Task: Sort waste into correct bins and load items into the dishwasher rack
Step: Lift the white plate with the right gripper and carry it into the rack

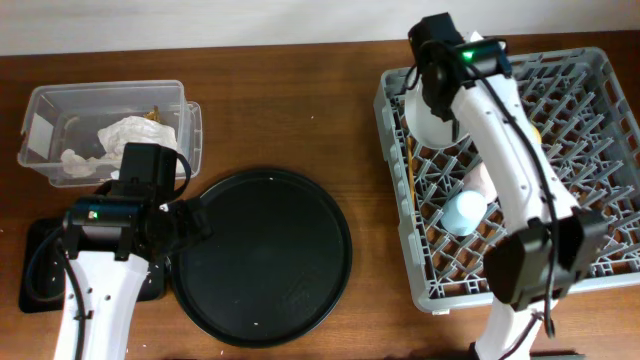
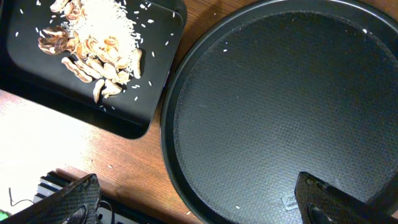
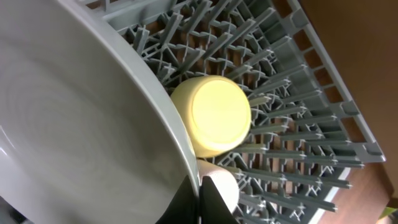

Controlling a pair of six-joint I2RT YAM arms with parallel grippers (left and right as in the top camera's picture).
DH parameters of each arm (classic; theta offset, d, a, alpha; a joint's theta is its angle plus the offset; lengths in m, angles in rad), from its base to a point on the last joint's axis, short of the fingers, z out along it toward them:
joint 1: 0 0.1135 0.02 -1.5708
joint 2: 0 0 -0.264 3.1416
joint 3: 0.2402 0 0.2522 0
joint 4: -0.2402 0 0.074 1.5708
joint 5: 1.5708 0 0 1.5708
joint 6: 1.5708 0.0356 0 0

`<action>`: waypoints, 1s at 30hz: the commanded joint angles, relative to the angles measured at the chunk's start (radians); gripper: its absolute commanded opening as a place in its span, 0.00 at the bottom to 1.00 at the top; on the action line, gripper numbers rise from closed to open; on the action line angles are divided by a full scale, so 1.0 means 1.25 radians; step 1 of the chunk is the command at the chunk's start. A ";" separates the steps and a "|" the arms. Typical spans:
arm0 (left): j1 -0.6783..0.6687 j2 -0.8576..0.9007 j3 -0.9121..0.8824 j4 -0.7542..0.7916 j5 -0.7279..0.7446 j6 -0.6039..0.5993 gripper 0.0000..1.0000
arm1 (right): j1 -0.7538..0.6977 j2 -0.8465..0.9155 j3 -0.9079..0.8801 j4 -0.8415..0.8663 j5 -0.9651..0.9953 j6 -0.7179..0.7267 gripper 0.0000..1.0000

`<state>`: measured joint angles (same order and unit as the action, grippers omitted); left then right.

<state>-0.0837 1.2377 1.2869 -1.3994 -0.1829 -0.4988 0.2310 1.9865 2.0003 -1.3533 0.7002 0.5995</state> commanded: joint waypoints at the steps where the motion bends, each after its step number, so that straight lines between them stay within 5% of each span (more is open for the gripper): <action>1: 0.003 -0.008 0.008 -0.001 0.003 -0.007 0.99 | 0.025 0.031 -0.005 0.029 0.039 0.019 0.04; 7: 0.003 -0.008 0.008 -0.001 0.003 -0.007 0.99 | 0.066 0.065 -0.005 0.042 0.024 0.018 0.05; 10: 0.003 -0.008 0.008 -0.001 0.003 -0.007 0.99 | 0.104 0.039 -0.002 0.039 0.021 0.018 0.19; 14: 0.003 -0.008 0.008 -0.001 0.003 -0.007 0.99 | 0.153 -0.044 -0.002 0.038 0.014 0.017 0.56; 19: 0.003 -0.008 0.008 -0.001 0.003 -0.007 0.99 | 0.188 -0.221 -0.002 0.040 -0.055 0.018 0.75; 30: 0.003 -0.008 0.008 -0.001 0.003 -0.007 0.99 | 0.176 -0.519 -0.002 -0.081 -0.235 -0.035 0.81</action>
<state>-0.0834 1.2377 1.2869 -1.3994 -0.1833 -0.4988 0.4534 1.4223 1.9934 -1.3827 0.4782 0.5682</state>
